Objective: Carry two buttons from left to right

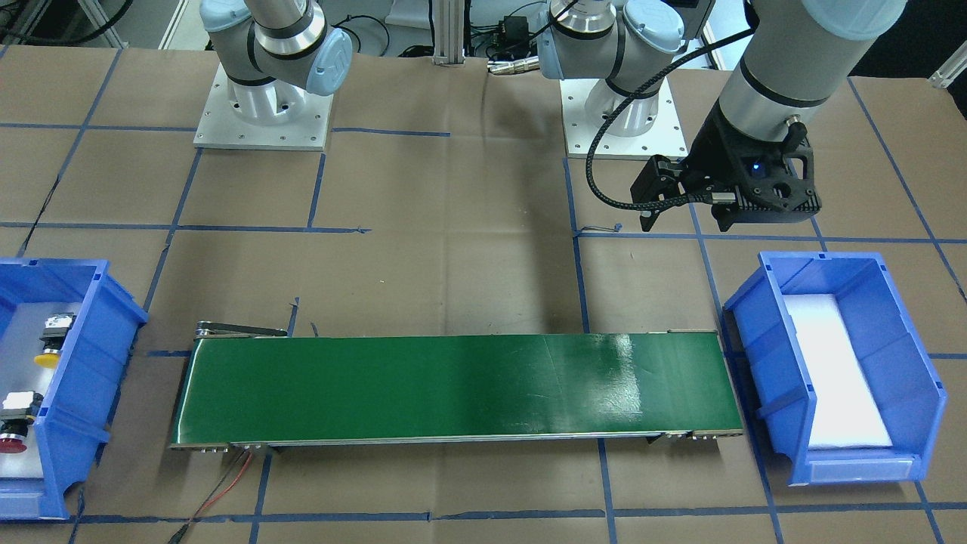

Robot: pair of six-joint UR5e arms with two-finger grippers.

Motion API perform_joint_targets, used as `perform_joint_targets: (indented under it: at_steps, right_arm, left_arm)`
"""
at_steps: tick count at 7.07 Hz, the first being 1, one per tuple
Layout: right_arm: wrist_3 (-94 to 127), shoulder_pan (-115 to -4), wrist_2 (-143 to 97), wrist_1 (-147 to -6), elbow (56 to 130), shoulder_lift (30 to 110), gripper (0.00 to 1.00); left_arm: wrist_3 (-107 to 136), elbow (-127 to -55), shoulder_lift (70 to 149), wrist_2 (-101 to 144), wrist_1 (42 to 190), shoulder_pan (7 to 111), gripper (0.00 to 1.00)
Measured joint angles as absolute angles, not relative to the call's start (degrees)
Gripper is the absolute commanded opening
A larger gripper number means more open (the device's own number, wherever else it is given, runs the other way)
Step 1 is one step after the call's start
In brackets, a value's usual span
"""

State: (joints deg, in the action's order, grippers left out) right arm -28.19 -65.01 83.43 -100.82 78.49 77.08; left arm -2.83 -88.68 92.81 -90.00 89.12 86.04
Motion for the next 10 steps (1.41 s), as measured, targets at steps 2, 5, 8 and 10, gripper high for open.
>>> perform_joint_targets:
  at_steps: [2, 5, 8, 10]
  right_arm:
    - [-19.26, -70.83, 82.94, -96.84, 78.72, 80.23, 1.0]
    - [-5.01, -82.67, 83.11, -91.32, 79.62, 83.44, 1.0]
    - [1.84, -88.9, 85.16, -91.69, 85.89, 86.5, 1.0]
    - [2.18, -89.25, 85.6, -93.15, 88.87, 89.52, 1.0]
  left_arm:
    - [-2.85, -88.68, 92.82, -90.0, 89.12, 86.04, 0.99]
    - [-2.84, -88.68, 92.84, -90.02, 89.12, 86.04, 0.99]
    - [-2.89, -88.68, 92.85, -90.04, 89.12, 86.04, 0.99]
    - [-3.21, -88.68, 92.88, -90.0, 89.12, 86.04, 0.99]
